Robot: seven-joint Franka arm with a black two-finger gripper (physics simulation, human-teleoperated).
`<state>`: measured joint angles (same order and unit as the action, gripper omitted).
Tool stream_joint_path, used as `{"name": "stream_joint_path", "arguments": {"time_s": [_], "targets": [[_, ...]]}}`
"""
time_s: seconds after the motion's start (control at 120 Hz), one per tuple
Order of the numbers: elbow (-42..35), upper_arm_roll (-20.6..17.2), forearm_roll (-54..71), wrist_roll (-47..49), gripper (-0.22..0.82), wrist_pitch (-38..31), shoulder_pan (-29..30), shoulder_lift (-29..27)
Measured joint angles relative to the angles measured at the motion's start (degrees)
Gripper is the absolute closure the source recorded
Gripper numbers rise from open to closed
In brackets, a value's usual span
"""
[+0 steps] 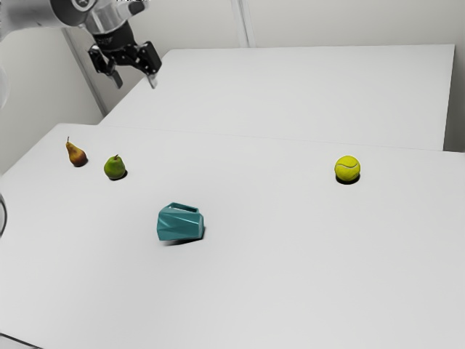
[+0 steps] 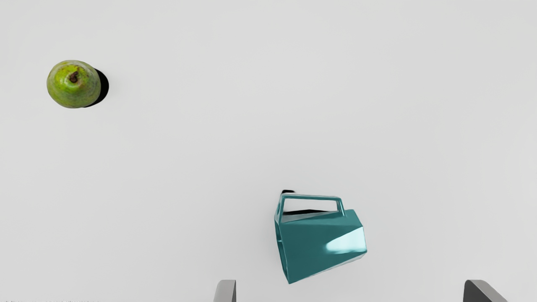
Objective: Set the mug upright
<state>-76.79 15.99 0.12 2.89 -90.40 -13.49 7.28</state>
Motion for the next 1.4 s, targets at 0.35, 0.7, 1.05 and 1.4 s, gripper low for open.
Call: {"name": "stream_joint_path", "arguments": {"time_s": [0.35, 0.7, 1.05, 1.4], "targets": [[-21.1, 4.3, -11.5, -1.8, 0.01, -2.0, -0.9, -9.3], [-45.4, 11.9, -43.5, -20.6, 0.02, -13.4, 13.5, -5.5], [-53.3, 14.1, -67.7, -45.8, 0.02, -14.6, 10.3, 3.5], [-56.3, 14.5, -76.1, -61.5, 0.02, -12.7, 8.9, 2.6]]}}
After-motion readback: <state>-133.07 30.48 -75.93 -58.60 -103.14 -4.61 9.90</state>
